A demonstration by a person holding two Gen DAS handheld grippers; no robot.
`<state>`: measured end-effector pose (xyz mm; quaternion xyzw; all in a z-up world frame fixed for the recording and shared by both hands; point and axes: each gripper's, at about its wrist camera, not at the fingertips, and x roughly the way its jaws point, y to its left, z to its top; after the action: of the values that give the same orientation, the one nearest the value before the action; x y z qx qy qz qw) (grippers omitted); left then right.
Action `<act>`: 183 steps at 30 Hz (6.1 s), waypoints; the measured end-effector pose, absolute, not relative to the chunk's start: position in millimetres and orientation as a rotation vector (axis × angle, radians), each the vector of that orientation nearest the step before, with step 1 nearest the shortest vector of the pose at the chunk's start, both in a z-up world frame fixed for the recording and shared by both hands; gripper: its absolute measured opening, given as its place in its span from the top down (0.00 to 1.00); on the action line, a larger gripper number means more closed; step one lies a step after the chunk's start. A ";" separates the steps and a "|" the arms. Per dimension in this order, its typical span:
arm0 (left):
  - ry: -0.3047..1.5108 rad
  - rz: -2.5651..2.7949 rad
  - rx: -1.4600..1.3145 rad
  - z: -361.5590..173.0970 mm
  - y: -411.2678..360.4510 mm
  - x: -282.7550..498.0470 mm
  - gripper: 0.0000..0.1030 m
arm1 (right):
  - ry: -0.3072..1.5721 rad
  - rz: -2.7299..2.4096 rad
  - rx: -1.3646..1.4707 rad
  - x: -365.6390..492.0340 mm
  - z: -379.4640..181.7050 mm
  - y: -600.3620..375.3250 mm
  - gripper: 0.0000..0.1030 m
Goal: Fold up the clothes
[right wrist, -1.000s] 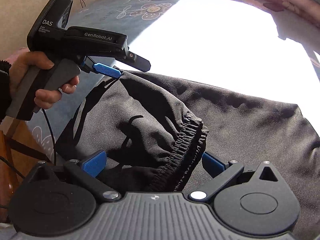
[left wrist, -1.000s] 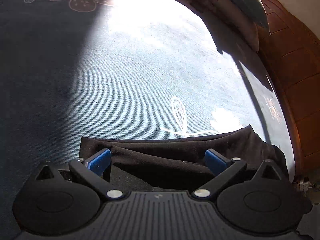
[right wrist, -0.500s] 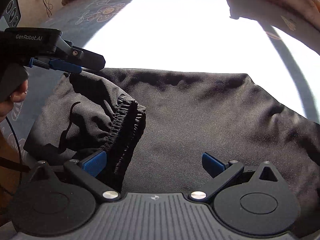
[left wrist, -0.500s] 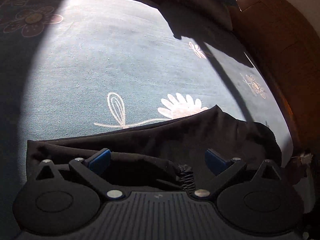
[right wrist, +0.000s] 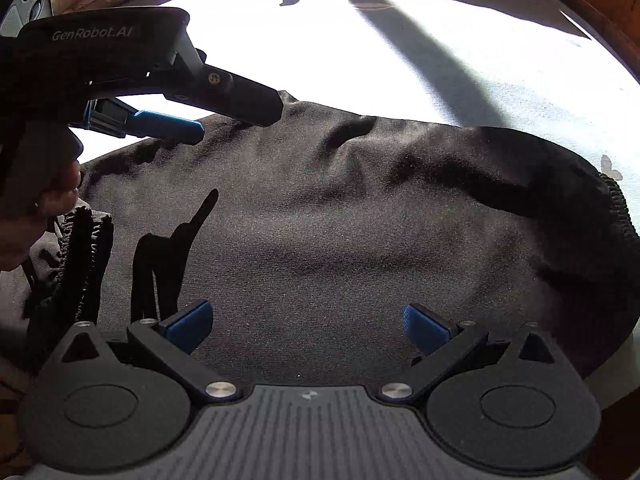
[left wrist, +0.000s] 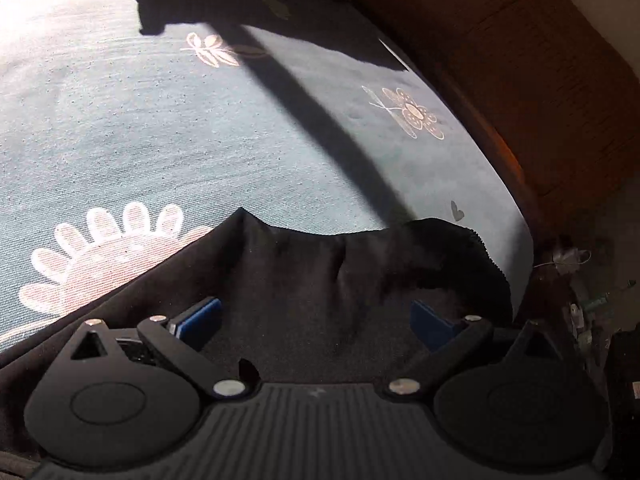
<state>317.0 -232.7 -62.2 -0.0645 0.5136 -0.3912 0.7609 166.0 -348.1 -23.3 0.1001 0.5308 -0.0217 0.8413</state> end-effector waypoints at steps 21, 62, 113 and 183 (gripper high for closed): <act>1.228 -0.862 0.007 -73.5 -324.7 324.6 0.03 | 1.097 -0.176 0.288 148.3 -47.9 -470.0 0.00; 0.715 -1.220 0.788 -37.4 -492.9 146.2 0.03 | 0.641 -0.230 1.370 16.9 -90.4 -639.5 0.00; 0.590 -1.041 0.964 -31.8 -482.7 145.5 0.01 | 0.566 0.125 1.665 111.0 -132.6 -654.0 0.00; 1.129 -1.188 0.482 -55.3 -418.0 204.7 0.01 | 0.828 -0.083 1.274 77.1 -104.8 -639.3 0.64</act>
<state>204.7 -418.0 -55.3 0.2129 0.4984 -0.5245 0.6566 77.1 -639.3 -104.8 0.5772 0.3752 -0.0378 0.7243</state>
